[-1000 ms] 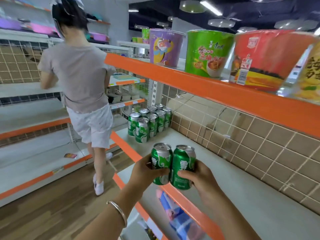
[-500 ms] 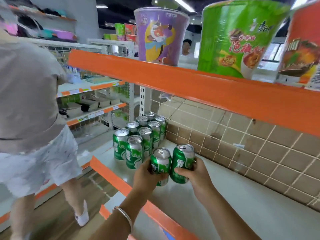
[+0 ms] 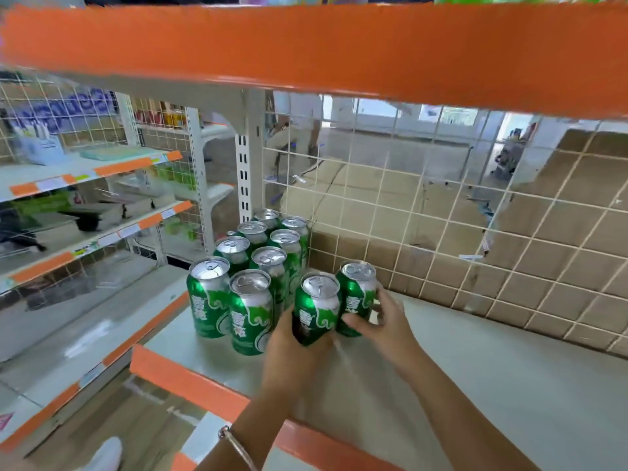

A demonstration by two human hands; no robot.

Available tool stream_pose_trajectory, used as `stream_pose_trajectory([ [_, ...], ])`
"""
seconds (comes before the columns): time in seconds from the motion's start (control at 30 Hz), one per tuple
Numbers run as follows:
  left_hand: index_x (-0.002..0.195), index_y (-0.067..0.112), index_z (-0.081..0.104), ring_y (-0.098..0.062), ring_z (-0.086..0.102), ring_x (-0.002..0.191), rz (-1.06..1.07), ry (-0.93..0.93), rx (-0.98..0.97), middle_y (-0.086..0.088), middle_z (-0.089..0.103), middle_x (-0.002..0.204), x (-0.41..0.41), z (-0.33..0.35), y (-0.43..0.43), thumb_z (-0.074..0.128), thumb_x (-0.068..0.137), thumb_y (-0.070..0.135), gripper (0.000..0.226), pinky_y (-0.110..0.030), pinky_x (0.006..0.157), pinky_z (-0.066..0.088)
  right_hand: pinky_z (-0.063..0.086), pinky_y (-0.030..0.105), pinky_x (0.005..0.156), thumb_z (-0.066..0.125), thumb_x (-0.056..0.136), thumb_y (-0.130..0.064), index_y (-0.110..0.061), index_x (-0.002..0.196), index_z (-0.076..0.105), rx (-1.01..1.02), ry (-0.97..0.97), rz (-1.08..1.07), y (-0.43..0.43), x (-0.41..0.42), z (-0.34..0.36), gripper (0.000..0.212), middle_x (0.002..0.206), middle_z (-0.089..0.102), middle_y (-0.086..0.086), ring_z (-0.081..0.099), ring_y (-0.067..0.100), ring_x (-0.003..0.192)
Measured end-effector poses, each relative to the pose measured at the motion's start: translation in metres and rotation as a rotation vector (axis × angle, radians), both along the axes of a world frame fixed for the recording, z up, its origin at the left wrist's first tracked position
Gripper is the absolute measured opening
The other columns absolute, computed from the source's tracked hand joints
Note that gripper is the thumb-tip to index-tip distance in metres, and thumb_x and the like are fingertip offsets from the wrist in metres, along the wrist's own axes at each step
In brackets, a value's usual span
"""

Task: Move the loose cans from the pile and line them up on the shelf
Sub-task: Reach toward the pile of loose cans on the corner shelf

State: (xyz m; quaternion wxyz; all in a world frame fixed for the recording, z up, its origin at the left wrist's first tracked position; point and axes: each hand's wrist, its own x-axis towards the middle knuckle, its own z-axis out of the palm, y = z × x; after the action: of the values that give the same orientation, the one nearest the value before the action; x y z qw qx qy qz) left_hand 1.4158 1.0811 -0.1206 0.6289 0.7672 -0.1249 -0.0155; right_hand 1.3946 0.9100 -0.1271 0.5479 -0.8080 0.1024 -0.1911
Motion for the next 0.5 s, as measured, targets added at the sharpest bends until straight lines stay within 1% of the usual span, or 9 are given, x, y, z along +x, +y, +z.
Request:
stream_pose_trajectory([
  [0.07, 0.112, 0.029, 0.057, -0.002, 0.058, 0.087, -0.008, 0.007, 0.006, 0.023, 0.061, 0.09, 0.002, -0.003, 0.001, 0.08, 0.07, 0.026, 0.048, -0.019, 0.076, 0.042, 0.043, 0.008, 0.083, 0.082, 0.072, -0.027, -0.04, 0.126, 0.049, -0.083, -0.004, -0.008, -0.004, 0.009, 0.003, 0.065, 0.116, 0.058, -0.004, 0.057, 0.006, 0.105],
  [0.1, 0.113, 0.028, 0.057, -0.002, 0.058, 0.086, -0.018, 0.012, 0.006, 0.023, 0.061, 0.09, 0.003, -0.004, 0.002, 0.08, 0.07, 0.026, 0.049, -0.019, 0.075, 0.041, 0.046, 0.01, 0.081, 0.082, 0.071, -0.025, -0.039, 0.123, 0.051, -0.121, -0.013, -0.007, -0.004, 0.016, 0.004, 0.063, 0.113, 0.061, -0.006, 0.059, 0.005, 0.101],
  [0.17, 0.114, 0.028, 0.056, -0.003, 0.057, 0.087, -0.038, 0.018, 0.017, 0.024, 0.06, 0.09, 0.005, -0.003, 0.003, 0.08, 0.071, 0.024, 0.049, -0.019, 0.074, 0.04, 0.05, 0.021, 0.084, 0.08, 0.07, -0.021, -0.035, 0.12, 0.056, -0.17, -0.019, -0.029, -0.003, 0.034, 0.007, 0.057, 0.109, 0.066, -0.008, 0.062, 0.01, 0.1],
  [0.2, 0.113, 0.03, 0.055, -0.003, 0.056, 0.088, -0.043, 0.021, 0.019, 0.025, 0.058, 0.089, 0.004, -0.003, 0.003, 0.08, 0.071, 0.023, 0.049, -0.019, 0.075, 0.039, 0.051, 0.02, 0.083, 0.078, 0.071, -0.015, -0.034, 0.116, 0.058, -0.158, -0.028, -0.033, 0.0, 0.043, 0.011, 0.053, 0.105, 0.067, -0.011, 0.063, 0.011, 0.098],
  [0.27, 0.11, 0.036, 0.051, -0.003, 0.055, 0.09, -0.051, 0.032, 0.01, 0.027, 0.056, 0.088, 0.002, -0.001, 0.004, 0.079, 0.071, 0.021, 0.05, -0.018, 0.079, 0.039, 0.047, 0.009, 0.076, 0.075, 0.073, -0.007, -0.034, 0.109, 0.058, -0.119, -0.048, -0.034, 0.007, 0.06, 0.015, 0.048, 0.098, 0.066, -0.015, 0.063, 0.003, 0.091],
  [0.3, 0.107, 0.038, 0.05, -0.001, 0.056, 0.09, -0.054, 0.035, -0.007, 0.028, 0.057, 0.089, 0.002, -0.001, 0.005, 0.079, 0.071, 0.02, 0.05, -0.015, 0.077, 0.04, 0.046, 0.008, 0.076, 0.076, 0.072, -0.012, -0.032, 0.109, 0.058, -0.077, -0.056, -0.036, 0.011, 0.069, 0.017, 0.046, 0.099, 0.066, -0.011, 0.062, 0.003, 0.09],
  [0.37, 0.097, 0.042, 0.052, 0.013, 0.055, 0.083, -0.062, 0.041, -0.022, 0.028, 0.058, 0.087, 0.0, 0.0, 0.005, 0.079, 0.072, 0.018, 0.044, -0.002, 0.067, 0.04, 0.05, 0.022, 0.084, 0.075, 0.061, -0.035, -0.025, 0.111, 0.061, 0.031, -0.048, -0.058, 0.017, 0.088, 0.018, 0.053, 0.106, 0.068, 0.0, 0.063, 0.014, 0.096],
  [0.4, 0.091, 0.043, 0.052, 0.018, 0.053, 0.078, -0.063, 0.048, -0.026, 0.028, 0.058, 0.084, 0.0, 0.0, 0.005, 0.078, 0.072, 0.016, 0.042, 0.002, 0.062, 0.039, 0.05, 0.029, 0.088, 0.074, 0.058, -0.041, -0.021, 0.113, 0.062, 0.052, -0.038, -0.067, 0.019, 0.096, 0.019, 0.06, 0.109, 0.069, 0.004, 0.064, 0.019, 0.1],
  [0.5, 0.085, 0.041, 0.053, 0.023, 0.052, 0.071, -0.061, 0.07, -0.042, 0.024, 0.059, 0.079, 0.001, 0.0, 0.005, 0.077, 0.071, 0.013, 0.039, 0.005, 0.058, 0.036, 0.051, 0.035, 0.088, 0.08, 0.057, -0.035, -0.019, 0.115, 0.062, -0.015, -0.01, -0.066, 0.013, 0.114, 0.011, 0.062, 0.109, 0.07, 0.003, 0.065, 0.02, 0.101],
])
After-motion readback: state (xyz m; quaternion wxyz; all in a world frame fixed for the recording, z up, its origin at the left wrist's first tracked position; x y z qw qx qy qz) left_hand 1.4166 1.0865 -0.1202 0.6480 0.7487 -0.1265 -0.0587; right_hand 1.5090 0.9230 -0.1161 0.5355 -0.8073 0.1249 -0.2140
